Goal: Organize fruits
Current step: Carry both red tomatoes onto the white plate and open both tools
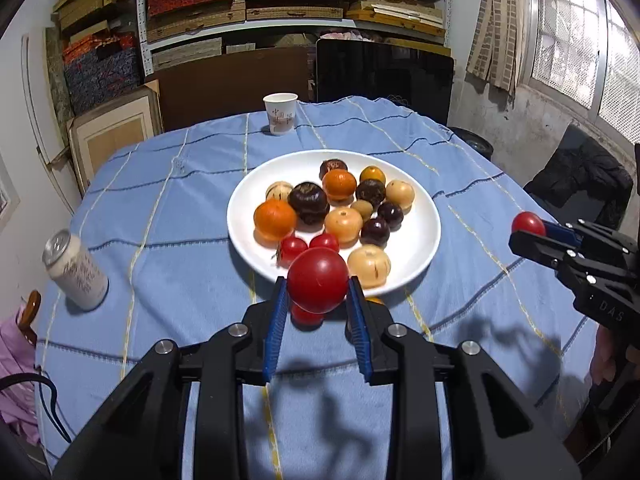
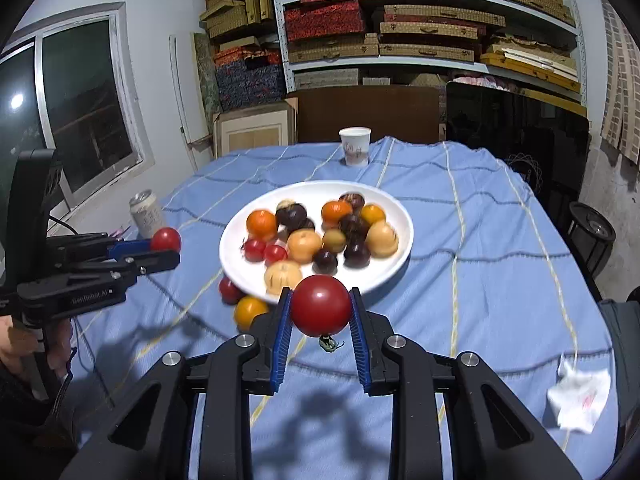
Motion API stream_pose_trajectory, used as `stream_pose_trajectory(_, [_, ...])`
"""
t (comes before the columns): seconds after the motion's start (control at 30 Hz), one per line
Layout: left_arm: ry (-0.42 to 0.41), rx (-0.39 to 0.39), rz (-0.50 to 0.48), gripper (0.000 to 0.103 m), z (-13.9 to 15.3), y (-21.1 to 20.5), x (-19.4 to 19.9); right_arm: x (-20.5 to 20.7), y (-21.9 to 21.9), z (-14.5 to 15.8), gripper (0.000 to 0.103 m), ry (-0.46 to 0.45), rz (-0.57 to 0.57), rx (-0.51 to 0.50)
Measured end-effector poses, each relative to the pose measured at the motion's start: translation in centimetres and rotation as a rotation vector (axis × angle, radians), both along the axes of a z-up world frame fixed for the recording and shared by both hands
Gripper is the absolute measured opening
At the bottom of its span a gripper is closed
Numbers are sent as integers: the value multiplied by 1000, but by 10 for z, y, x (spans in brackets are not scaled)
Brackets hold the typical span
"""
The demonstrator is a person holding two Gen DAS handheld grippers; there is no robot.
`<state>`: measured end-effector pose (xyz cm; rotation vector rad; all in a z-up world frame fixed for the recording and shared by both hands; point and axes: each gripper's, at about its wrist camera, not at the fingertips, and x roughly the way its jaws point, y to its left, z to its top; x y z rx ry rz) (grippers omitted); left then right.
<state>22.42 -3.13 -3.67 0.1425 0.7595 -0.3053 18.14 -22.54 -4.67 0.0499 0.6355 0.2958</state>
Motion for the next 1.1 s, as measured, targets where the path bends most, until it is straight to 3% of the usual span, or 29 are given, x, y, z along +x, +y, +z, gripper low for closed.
stream_pose_trajectory(0.33, [56,-4,20,29,1,-19,93,116,15,17,28,38,-6,-20])
stream_pose_trajectory(0.63, [111,12,69,30,-33,-13,150,215,64,-19,29,106,46,-56])
stream_pose_trajectory(0.7, [117,13,85,38,-36,-10,157,227,71,-25,31,120,40,-88])
stream_pose_trajectory(0.83, [84,6,100,44,-31,-3,153,224,70,-23,36,107,20,-113])
stream_pose_trajectory(0.87, [69,2,104,51,-28,-1,148,220,67,-20,38,100,20,-108])
stream_pose_trajectory(1.0, [5,6,100,69,-17,7,115,181,48,-8,44,74,11,-83])
stream_pose_trajectory(1.1, [11,9,81,76,-21,16,82,140,40,-9,48,78,16,-82])
